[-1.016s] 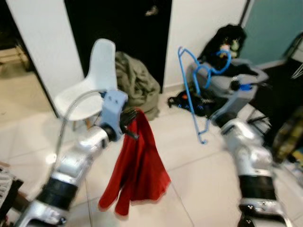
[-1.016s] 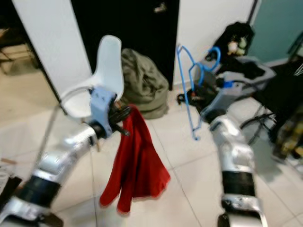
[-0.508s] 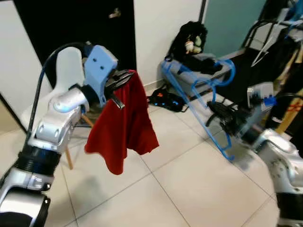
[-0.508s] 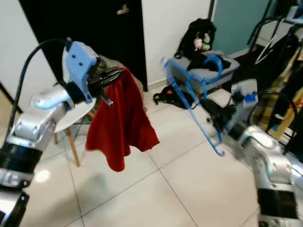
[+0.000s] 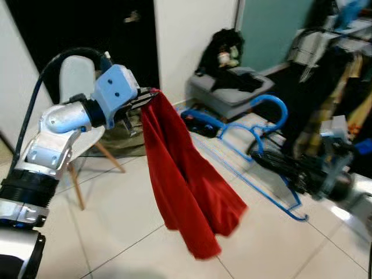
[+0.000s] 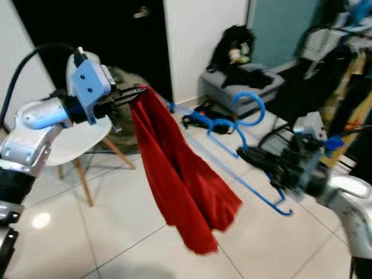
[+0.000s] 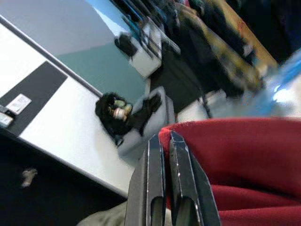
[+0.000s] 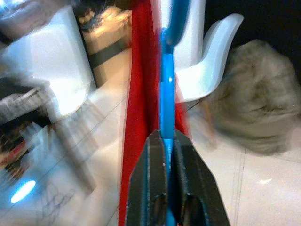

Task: Hang hanger

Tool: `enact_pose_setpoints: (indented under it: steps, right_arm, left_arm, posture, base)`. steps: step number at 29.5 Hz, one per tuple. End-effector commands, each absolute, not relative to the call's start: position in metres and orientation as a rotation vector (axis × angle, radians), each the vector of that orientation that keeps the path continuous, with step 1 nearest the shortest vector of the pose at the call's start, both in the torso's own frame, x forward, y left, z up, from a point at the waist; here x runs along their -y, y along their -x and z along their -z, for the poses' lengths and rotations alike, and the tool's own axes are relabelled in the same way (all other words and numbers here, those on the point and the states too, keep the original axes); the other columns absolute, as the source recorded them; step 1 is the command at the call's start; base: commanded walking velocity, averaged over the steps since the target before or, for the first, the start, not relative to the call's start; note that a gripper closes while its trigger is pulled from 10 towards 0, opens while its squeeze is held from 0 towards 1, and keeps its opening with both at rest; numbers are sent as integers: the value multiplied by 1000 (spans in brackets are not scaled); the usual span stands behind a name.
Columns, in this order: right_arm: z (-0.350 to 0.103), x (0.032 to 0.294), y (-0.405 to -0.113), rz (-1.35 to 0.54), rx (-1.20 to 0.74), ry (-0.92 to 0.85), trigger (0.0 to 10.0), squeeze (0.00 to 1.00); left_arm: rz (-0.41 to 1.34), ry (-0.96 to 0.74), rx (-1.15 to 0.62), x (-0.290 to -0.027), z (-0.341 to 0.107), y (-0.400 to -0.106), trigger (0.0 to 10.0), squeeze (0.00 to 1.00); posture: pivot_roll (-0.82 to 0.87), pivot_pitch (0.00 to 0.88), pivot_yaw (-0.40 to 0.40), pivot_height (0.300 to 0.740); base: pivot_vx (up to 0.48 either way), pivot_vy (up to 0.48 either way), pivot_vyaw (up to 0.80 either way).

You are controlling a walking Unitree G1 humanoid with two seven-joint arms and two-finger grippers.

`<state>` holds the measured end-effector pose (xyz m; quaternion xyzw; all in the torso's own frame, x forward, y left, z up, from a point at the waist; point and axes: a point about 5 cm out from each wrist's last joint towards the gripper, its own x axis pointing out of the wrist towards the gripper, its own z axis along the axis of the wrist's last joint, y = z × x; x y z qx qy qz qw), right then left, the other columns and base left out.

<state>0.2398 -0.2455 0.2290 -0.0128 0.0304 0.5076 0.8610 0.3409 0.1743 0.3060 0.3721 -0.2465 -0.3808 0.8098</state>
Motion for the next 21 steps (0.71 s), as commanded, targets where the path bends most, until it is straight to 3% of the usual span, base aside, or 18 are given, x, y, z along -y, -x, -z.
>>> enact_pose_setpoints:
  steps: [1,12,16,21]
  right_arm:
    - [-234,246,-230,-1141,-78,33,10000,0]
    - [-237,257,-223,-1190,-158,61,10000,0]
    - [-237,252,-231,-1175,-151,100,10000,0]
    - [-240,250,-243,-1094,-98,136,10000,0]
  left_arm:
    - [856,-872,573,-171,-317,-339,10000,0]
    - [1032,-890,694,-152,-332,-323,10000,0]
    - [1167,-925,755,-133,-330,-308,10000,0]
    - [1210,-925,776,-127,-332,-302,10000,0]
  posture:
    - [-50,48,20,740]
    - [-47,61,10,740]
    - [-42,60,8,740]
    - [-38,58,7,740]
  base:
    - [0,0,0]
    - [0,0,0]
    - [0,0,0]
    - [0,0,0]
